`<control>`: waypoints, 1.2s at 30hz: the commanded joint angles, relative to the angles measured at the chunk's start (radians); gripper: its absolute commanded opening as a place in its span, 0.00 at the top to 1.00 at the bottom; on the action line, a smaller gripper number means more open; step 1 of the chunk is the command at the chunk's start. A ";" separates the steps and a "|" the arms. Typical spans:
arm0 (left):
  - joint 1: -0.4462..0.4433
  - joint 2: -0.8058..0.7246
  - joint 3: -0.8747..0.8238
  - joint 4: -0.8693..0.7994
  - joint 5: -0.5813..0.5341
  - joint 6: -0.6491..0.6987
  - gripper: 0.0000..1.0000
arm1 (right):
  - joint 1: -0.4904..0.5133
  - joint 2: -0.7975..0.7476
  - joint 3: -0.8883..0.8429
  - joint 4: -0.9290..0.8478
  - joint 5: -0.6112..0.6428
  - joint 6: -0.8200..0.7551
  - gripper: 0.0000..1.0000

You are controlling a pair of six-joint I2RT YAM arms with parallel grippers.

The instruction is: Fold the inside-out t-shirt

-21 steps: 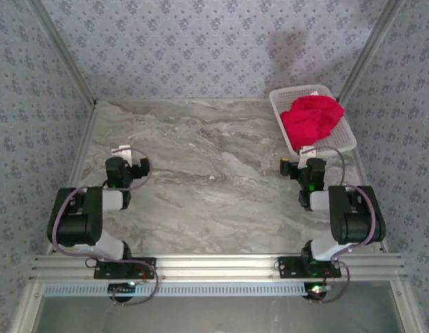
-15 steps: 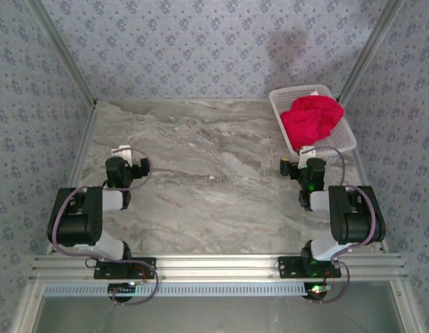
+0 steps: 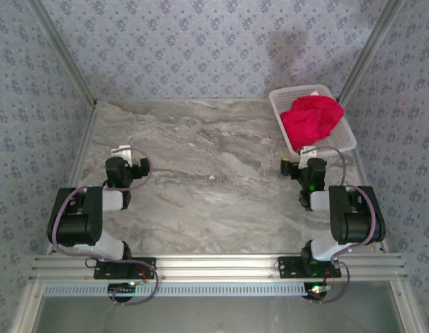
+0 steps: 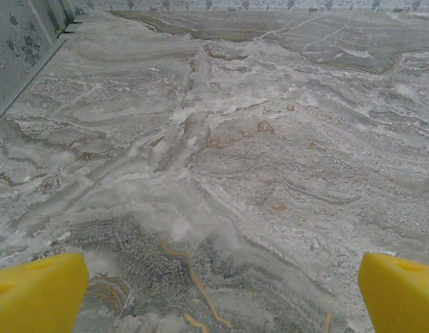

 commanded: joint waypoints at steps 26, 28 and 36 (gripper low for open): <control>-0.104 -0.293 0.261 -0.800 -0.269 -0.413 0.00 | 0.090 0.075 1.075 -1.369 0.139 0.960 0.00; -0.102 -0.312 0.247 -0.808 -0.321 -0.451 0.00 | 0.090 0.131 1.127 -1.415 0.220 1.033 0.00; -0.076 -0.348 0.224 -0.814 -0.356 -0.479 0.00 | 0.021 0.332 1.258 -1.503 0.225 1.202 0.06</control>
